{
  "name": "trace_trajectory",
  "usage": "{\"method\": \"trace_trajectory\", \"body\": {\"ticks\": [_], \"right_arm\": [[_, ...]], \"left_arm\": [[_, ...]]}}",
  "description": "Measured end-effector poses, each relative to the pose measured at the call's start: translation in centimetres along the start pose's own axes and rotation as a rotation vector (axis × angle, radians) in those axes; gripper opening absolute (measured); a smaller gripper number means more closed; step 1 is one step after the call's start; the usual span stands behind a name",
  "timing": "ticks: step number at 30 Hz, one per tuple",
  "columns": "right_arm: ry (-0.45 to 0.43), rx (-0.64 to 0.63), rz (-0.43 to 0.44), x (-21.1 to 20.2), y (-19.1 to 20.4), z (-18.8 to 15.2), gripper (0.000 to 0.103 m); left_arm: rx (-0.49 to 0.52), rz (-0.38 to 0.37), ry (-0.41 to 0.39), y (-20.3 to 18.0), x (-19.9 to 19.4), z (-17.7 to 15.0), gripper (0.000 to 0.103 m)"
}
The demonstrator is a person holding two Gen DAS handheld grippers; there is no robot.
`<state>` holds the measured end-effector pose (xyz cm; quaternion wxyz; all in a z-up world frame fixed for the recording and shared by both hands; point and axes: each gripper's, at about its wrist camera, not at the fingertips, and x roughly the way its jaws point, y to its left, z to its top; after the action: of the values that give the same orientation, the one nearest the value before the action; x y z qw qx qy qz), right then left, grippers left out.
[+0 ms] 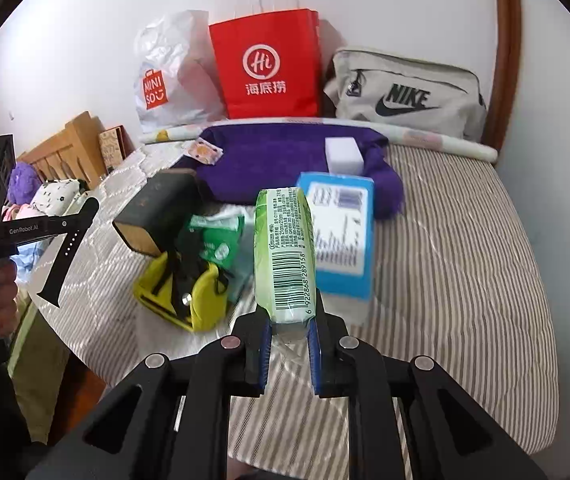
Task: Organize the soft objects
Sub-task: 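Carry the tin with the left tool while the right tool carries the tube toward the towel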
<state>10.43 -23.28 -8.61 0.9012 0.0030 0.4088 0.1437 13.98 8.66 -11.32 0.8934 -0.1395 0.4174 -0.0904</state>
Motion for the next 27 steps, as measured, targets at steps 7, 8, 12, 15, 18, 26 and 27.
{"method": "trace_trajectory", "body": {"ticks": [7,8,12,15,18,26,27], "right_arm": [[-0.007,-0.010,-0.011,1.4,-0.3,3.4,0.016],[-0.009,-0.013,-0.012,1.6,-0.4,3.9,0.016],[-0.017,-0.027,-0.006,2.6,-0.6,6.1,0.016],[-0.025,-0.042,-0.013,3.4,-0.9,8.1,0.016],[-0.030,-0.049,-0.012,4.4,-1.3,10.2,0.016],[-0.022,-0.066,-0.012,8.1,-2.1,14.6,0.016],[-0.017,-0.067,-0.012,8.8,-2.2,15.1,0.016]], "left_arm": [[-0.001,0.014,-0.016,0.1,-0.1,2.8,0.004],[0.000,0.014,-0.016,0.1,0.0,3.1,0.004],[-0.003,0.018,-0.015,0.3,0.7,4.9,0.004],[-0.002,0.029,-0.014,0.3,1.5,6.4,0.004],[-0.001,0.034,-0.006,0.3,2.4,7.9,0.004],[0.025,0.043,-0.002,0.0,5.2,11.9,0.004],[0.024,0.044,-0.001,0.1,5.7,12.5,0.004]]}}
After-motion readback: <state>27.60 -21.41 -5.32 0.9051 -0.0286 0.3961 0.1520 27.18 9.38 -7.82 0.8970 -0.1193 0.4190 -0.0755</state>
